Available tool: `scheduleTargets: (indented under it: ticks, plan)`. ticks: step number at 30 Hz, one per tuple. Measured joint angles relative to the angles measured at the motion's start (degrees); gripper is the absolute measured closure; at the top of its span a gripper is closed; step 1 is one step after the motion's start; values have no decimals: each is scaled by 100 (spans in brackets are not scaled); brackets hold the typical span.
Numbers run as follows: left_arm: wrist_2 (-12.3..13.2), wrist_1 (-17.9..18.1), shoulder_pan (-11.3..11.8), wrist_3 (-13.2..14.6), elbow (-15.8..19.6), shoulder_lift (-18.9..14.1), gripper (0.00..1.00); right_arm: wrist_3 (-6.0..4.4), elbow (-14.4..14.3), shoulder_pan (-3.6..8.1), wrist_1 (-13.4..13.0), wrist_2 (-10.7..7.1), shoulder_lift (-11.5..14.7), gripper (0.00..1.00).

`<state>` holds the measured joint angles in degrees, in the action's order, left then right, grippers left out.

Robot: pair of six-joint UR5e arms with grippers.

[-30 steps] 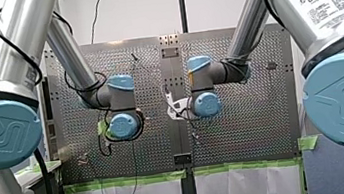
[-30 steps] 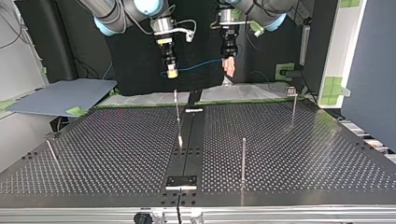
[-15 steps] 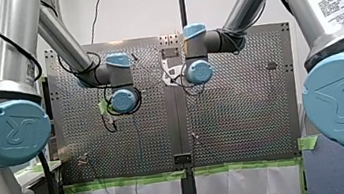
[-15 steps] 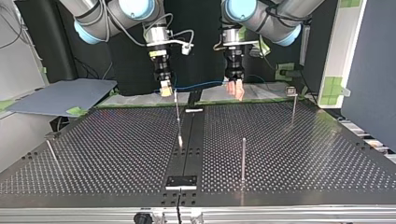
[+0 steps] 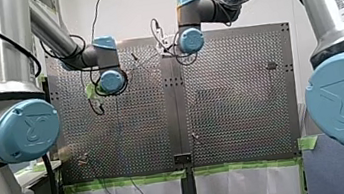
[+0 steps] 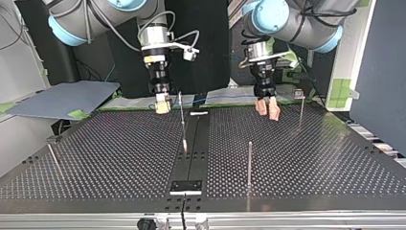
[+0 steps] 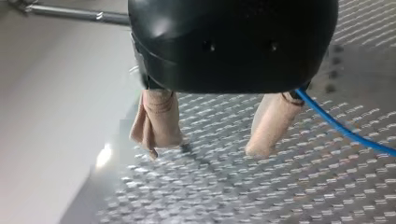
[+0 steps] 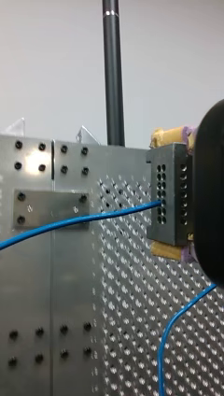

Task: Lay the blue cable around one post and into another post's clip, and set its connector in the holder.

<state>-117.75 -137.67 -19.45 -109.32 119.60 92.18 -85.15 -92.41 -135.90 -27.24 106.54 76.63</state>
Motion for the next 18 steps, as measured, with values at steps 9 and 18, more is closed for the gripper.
scheduleTargets:
  ticks: [9, 18]
  plan:
    - [77, -507, 66, -147, -492, -505, 0, 31, 488, -97, 489, -23, -5, 100]
    - [109, -1011, 119, -248, -994, -1007, 0, 47, 943, -119, 943, -85, -41, 100]
